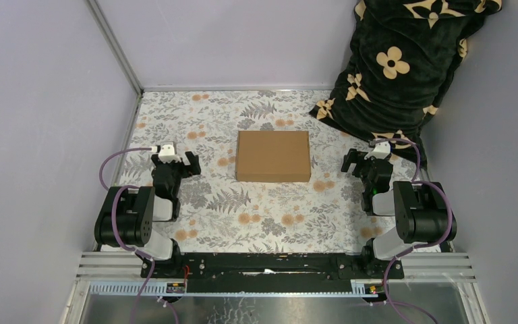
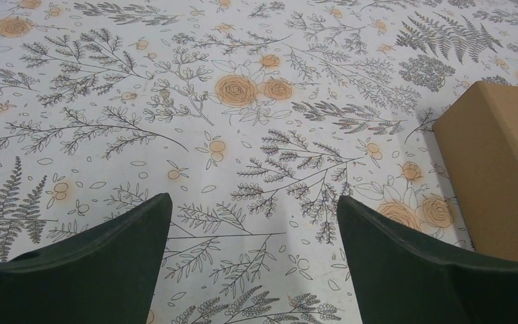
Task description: Fold the paper box
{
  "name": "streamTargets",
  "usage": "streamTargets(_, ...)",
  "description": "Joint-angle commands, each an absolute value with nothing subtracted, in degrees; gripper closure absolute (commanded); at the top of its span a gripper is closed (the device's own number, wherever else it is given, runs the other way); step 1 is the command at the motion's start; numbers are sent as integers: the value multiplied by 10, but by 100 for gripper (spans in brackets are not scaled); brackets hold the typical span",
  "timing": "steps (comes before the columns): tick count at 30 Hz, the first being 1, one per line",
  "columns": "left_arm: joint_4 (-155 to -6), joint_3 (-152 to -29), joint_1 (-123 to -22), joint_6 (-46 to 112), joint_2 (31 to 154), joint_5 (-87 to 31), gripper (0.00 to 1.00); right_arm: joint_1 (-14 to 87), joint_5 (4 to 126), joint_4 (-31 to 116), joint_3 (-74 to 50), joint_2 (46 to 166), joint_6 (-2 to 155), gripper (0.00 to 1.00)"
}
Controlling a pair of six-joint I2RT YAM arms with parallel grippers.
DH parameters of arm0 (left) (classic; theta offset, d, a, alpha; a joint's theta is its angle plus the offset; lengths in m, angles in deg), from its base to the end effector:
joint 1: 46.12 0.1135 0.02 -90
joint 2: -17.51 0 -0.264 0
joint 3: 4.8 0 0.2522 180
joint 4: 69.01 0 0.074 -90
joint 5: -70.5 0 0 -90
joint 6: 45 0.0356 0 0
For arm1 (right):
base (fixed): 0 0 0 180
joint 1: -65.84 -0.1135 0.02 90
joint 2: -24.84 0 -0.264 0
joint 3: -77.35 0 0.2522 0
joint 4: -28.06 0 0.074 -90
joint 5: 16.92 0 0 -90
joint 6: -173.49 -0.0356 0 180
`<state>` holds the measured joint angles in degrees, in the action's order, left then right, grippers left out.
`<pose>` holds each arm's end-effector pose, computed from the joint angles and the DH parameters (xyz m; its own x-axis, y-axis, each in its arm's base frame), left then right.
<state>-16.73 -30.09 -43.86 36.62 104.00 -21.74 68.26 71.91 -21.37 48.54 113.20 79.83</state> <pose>0.2335 0.0078 0.1390 -0.1532 -0.1518 -0.9765 -0.0234 0.9884 -0.1500 0.2480 -0.0098 0.1407 -0.1738 0.0712 -0.9822 0.0333 0.9972 0.0664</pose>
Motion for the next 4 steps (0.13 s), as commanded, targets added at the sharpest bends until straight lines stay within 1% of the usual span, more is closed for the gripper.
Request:
streamTargets(1, -133, -313, -442, 381, 1038, -203, 1, 683, 715, -231, 473, 1135, 808, 0)
streamTargets(4, -133, -313, -443, 381, 1038, -203, 1, 683, 716, -227, 470, 1136, 809, 0)
